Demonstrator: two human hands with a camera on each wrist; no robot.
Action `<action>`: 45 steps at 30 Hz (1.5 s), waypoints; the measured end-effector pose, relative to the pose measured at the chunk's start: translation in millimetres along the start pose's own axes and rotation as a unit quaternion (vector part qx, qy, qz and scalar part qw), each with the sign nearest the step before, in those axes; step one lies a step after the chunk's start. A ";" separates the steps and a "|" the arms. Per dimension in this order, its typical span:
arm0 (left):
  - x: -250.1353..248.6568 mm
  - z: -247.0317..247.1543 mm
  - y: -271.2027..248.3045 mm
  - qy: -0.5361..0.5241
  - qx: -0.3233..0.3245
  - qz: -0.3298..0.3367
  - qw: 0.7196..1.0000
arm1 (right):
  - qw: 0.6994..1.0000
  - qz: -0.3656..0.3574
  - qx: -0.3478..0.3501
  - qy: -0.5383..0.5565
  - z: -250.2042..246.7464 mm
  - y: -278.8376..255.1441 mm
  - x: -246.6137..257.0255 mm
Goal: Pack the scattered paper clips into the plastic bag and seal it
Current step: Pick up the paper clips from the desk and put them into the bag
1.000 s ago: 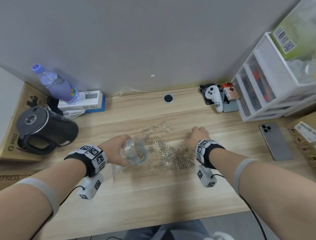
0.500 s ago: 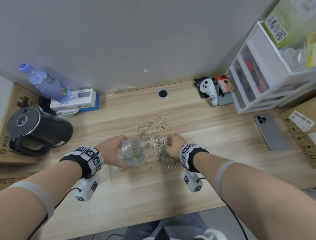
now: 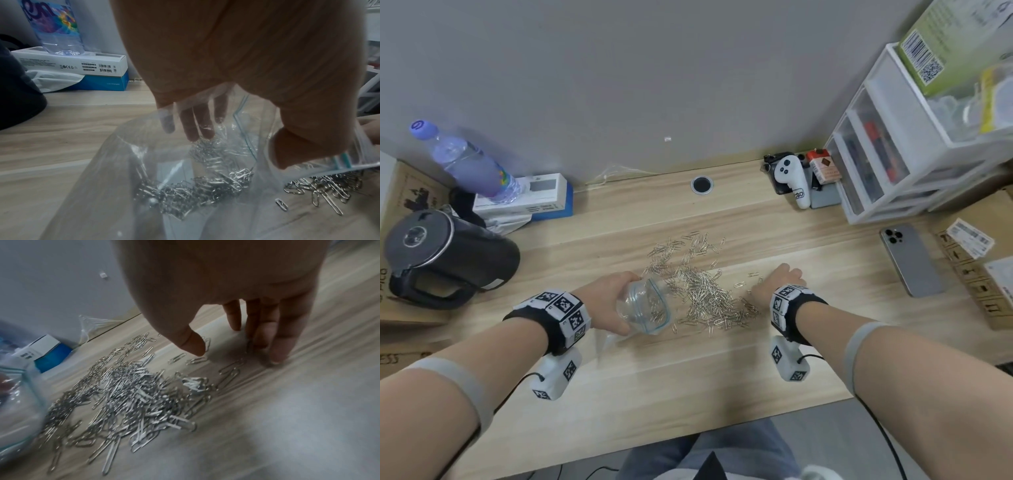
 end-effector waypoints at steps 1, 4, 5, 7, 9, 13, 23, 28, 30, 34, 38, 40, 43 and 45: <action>1.1 1.6 -0.3 0.005 0.000 -0.001 1.000 | 1.000 -0.014 0.002 0.017 4.5 -1.6 5.7; 4.5 4.6 -1.8 0.014 -0.001 -0.004 1.000 | 0.996 -0.071 0.006 0.047 15.9 -8.3 30.9; 4.4 4.9 -3.0 0.013 -0.001 -0.002 1.000 | 0.994 -0.096 0.017 0.048 20.2 -11.1 40.7; 5.2 5.6 -5.7 0.007 -0.001 0.001 1.000 | 0.987 -0.147 0.044 0.044 28.9 -17.8 59.1; 7.2 5.6 -7.8 0.003 -0.003 -0.001 1.000 | 0.976 -0.198 0.067 0.051 35.6 -23.1 73.0; 10.6 5.2 -12.4 0.006 -0.007 -0.007 1.000 | 0.973 -0.216 0.048 0.068 27.1 -21.9 69.5; 21.2 8.8 -23.0 -0.004 -0.015 -0.021 1.000 | 0.985 -0.173 0.007 -0.010 7.1 -1.1 37.2; 19.8 11.1 -25.1 0.008 -0.003 -0.024 1.000 | 0.960 -0.254 0.084 0.082 16.0 -12.2 51.1; 15.1 10.3 -24.3 0.011 -0.001 -0.021 1.000 | 0.964 -0.235 0.056 0.112 0.3 -11.8 45.6; 9.4 11.7 -21.3 0.023 0.010 -0.027 0.999 | 0.985 -0.150 0.057 0.064 -27.4 -2.0 13.0; 8.6 14.5 -18.9 0.043 0.031 -0.035 0.998 | 0.988 -0.115 0.098 -0.019 -24.3 -3.7 -12.9; 9.1 15.3 -18.3 0.041 0.031 -0.037 0.998 | 0.981 -0.129 0.132 -0.058 -17.6 -12.3 -10.9; 9.9 16.7 -18.7 0.041 0.028 -0.037 0.998 | 0.982 -0.112 0.148 -0.014 -8.3 -26.5 2.5; 10.4 17.2 -19.7 0.041 0.025 -0.033 0.998 | 0.982 -0.128 0.138 0.011 1.2 -28.8 17.8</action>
Point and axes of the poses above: each hand's wrist, its own y-axis towards the middle knuckle, its own z-axis out of the palm, x = y × z, the point moved 5 cm from there along y, towards the middle knuckle, and after that the axes turned 10 degrees about -z, right-handed, at the moved point
